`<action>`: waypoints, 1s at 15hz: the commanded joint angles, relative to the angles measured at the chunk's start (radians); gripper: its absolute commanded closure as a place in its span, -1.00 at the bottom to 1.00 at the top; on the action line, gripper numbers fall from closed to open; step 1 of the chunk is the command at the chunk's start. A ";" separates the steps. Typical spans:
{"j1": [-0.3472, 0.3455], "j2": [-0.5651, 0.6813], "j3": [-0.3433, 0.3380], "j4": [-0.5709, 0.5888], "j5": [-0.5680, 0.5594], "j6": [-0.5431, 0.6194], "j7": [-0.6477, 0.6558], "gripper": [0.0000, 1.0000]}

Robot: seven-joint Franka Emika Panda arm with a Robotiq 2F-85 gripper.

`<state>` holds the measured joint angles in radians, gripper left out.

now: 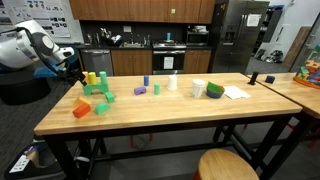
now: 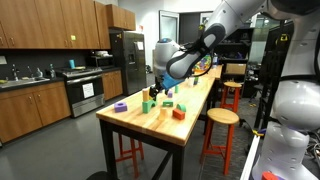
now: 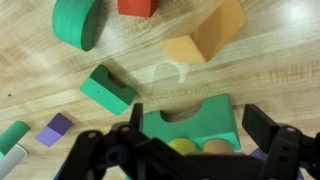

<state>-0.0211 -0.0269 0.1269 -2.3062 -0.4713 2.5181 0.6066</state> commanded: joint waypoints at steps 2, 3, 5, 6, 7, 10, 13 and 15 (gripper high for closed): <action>0.024 -0.005 -0.027 -0.001 0.006 0.000 -0.016 -1.00; 0.024 -0.002 -0.029 0.000 0.001 -0.007 -0.014 -1.00; 0.023 0.002 -0.035 0.000 0.006 -0.024 -0.031 -1.00; 0.021 0.002 -0.039 -0.003 0.005 -0.031 -0.050 -1.00; 0.019 0.002 -0.045 -0.007 0.003 -0.036 -0.075 -1.00; 0.011 0.006 -0.068 -0.019 0.008 -0.039 -0.164 -1.00; 0.006 0.009 -0.093 -0.032 0.009 -0.017 -0.268 -1.00; 0.004 0.011 -0.106 -0.038 0.008 -0.009 -0.327 -1.00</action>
<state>-0.0161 -0.0143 0.0394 -2.3337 -0.4693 2.4932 0.3684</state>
